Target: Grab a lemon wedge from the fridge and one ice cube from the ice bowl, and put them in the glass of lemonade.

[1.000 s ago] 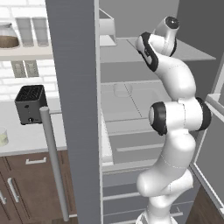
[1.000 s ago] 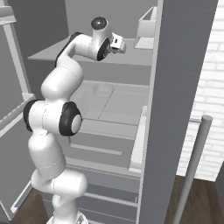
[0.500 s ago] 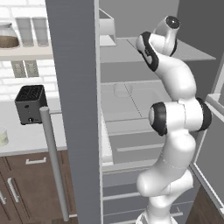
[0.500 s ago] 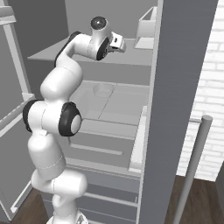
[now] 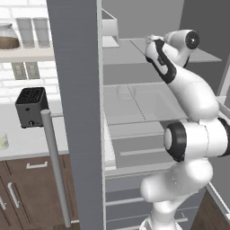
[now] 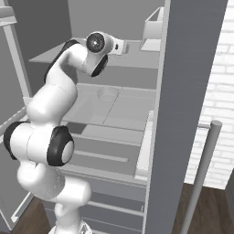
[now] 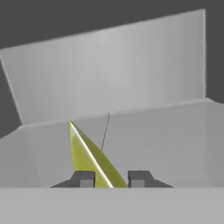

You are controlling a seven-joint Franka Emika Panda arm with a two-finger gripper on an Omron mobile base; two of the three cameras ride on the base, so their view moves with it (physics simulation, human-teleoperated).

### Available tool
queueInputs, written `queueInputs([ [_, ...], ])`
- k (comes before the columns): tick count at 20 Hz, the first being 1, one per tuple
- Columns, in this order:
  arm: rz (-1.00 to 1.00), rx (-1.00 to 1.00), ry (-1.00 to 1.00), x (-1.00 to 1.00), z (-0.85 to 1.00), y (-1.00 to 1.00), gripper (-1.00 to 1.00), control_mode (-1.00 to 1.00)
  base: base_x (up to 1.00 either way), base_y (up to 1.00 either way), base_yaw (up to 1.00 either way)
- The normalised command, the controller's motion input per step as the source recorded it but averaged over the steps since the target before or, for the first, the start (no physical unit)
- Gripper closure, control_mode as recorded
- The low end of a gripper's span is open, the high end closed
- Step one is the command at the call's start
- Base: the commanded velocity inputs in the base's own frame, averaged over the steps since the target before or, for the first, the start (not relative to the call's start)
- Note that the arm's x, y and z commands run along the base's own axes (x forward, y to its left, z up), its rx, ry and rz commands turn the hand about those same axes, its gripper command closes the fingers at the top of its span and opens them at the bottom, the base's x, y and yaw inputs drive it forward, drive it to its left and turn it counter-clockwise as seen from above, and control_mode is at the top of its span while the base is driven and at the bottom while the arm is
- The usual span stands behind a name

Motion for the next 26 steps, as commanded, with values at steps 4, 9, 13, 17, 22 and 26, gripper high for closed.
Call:
queueInputs([
  [4,0.0,0.13,-0.26,-1.0,0.64,-0.04,1.0,-1.0,0.0,0.0,0.0],
  [9,0.03,0.05,0.02,-1.0,0.69,-0.01,1.0,-1.0,0.0,0.0,0.0],
  [13,0.07,0.0,0.34,-1.0,0.2,0.0,1.0,-1.0,0.0,0.0,0.0],
  [17,0.02,0.0,0.52,-1.0,-0.08,0.0,1.0,-1.0,0.0,0.0,0.0],
  [22,0.0,-0.1,0.67,-1.0,-0.89,0.15,1.0,-1.0,0.0,0.0,0.0],
  [26,0.0,-0.11,0.69,-1.0,-1.0,0.11,1.0,-1.0,0.0,0.0,0.0],
])
